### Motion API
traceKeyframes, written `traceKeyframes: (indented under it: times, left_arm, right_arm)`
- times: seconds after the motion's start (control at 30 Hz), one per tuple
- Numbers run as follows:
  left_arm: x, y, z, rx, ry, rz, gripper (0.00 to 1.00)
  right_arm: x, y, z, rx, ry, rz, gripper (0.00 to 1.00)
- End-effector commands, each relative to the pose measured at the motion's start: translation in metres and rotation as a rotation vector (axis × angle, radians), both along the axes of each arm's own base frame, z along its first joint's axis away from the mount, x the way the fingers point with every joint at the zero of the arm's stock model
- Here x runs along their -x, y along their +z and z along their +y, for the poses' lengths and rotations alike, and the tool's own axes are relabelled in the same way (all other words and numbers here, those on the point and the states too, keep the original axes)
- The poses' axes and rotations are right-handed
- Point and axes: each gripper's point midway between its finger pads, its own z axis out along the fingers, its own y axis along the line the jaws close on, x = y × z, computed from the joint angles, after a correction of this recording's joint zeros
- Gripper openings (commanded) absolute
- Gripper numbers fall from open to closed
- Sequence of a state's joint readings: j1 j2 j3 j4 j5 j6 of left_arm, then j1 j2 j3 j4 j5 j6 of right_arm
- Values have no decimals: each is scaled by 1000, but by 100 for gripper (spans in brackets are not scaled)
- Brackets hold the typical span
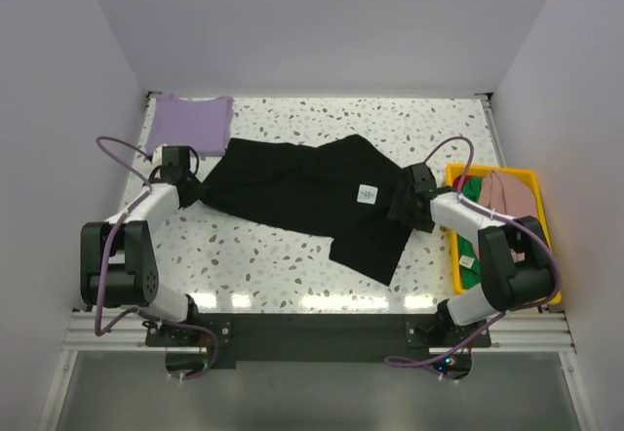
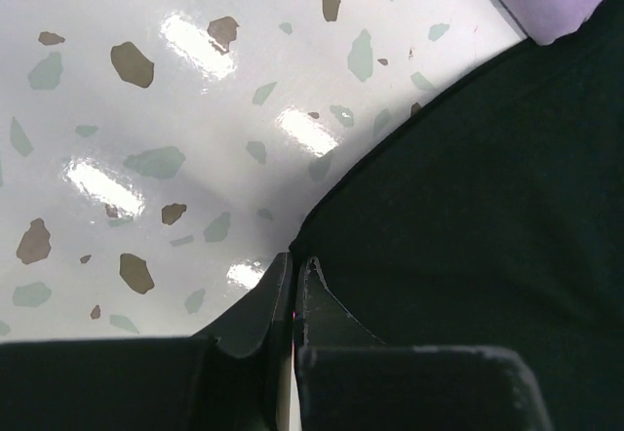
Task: Fold and stack the t-shirts
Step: Flatten the tshirt out
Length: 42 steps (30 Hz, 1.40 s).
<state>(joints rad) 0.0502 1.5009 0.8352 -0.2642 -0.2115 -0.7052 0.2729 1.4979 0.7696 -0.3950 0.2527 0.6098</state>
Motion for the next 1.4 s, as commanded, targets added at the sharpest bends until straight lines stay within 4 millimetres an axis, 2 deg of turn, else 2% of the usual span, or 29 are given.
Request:
traceKeyframes:
  times: [0.0, 0.17, 0.27, 0.3, 0.4, 0.43, 0.5, 0.53, 0.63, 0.67, 0.7, 0.77, 0.8, 0.83, 0.87, 0.9, 0.93, 1.0, 1.03, 1.07, 1.1, 1.13, 1.17, 1.2, 1.23, 1.27, 1.3, 1.33, 1.37]
  left_arm:
    - [-1, 10, 0, -1, -26, -36, 0]
    - [0, 12, -4, 14, -38, -45, 0]
    - [0, 17, -6, 24, -48, -63, 0]
    - [-1, 20, -6, 23, -49, -70, 0]
    - [0, 30, -8, 21, -68, -95, 0]
    - [1, 33, -9, 21, -77, -102, 0]
    - [2, 48, -10, 10, -98, -136, 0]
    - [2, 54, -10, 8, -108, -150, 0]
    - [7, 91, -9, -35, -143, -236, 0]
    - [10, 99, -9, -44, -148, -248, 0]
    - [10, 113, -8, -55, -155, -278, 0]
    - [17, 139, -9, -77, -176, -331, 0]
    - [16, 157, -8, -87, -180, -369, 0]
    - [21, 173, -11, -91, -194, -403, 0]
    - [23, 184, -12, -94, -198, -430, 0]
    - [24, 207, -13, -98, -201, -480, 0]
    - [29, 223, -16, -91, -216, -516, 0]
    - [32, 265, -22, -91, -235, -610, 0]
    - [38, 279, -25, -81, -249, -640, 0]
    - [42, 307, -28, -85, -258, -703, 0]
    - [46, 321, -30, -85, -265, -736, 0]
    - [53, 336, -31, -83, -261, -769, 0]
    - [60, 363, -31, -93, -260, -828, 0]
    - [64, 377, -32, -99, -261, -861, 0]
    - [71, 391, -32, -100, -256, -892, 0]
    - [80, 418, -36, -99, -275, -951, 0]
    - [86, 431, -37, -105, -276, -983, 0]
    - [89, 442, -39, -102, -280, -1005, 0]
    - [99, 464, -39, -110, -279, -1057, 0]
  right_arm:
    - [-25, 8, 7, -35, -34, -76, 70]
    - [-20, -4, 14, -67, -29, -73, 57]
    - [-16, -9, 14, -71, -30, -60, 35]
    - [-16, -9, 15, -77, -31, -60, 23]
    - [-14, -3, 17, -94, -25, -68, 5]
    - [-12, 5, 17, -101, -21, -78, 0]
    - [-5, 18, 18, -109, -6, -80, 0]
    - [-7, 40, 18, -127, -2, -137, 0]
    - [3, 79, 16, -136, 12, -190, 0]
    - [1, 112, 16, -159, 18, -275, 0]
    - [9, 122, 14, -159, 25, -271, 0]
    - [10, 168, 14, -182, 36, -375, 0]
    - [17, 178, 12, -183, 40, -374, 0]
    - [15, 204, 13, -196, 47, -431, 0]
    - [17, 219, 13, -206, 53, -460, 0]
    - [24, 230, 11, -201, 57, -471, 0]
    - [23, 257, 8, -205, 55, -526, 0]
    - [30, 280, 5, -200, 61, -560, 0]
    - [31, 307, 3, -204, 60, -619, 0]
    - [33, 319, 0, -200, 59, -640, 0]
    - [37, 329, -1, -197, 63, -652, 0]
    - [40, 355, -3, -203, 64, -709, 0]
    - [43, 367, -5, -200, 68, -731, 0]
    - [47, 375, -7, -197, 70, -737, 0]
    - [51, 399, -8, -203, 71, -787, 0]
    - [53, 408, -10, -202, 69, -805, 0]
    - [56, 415, -11, -196, 73, -811, 0]
    - [60, 435, -13, -202, 73, -855, 0]
    - [61, 443, -14, -198, 74, -871, 0]
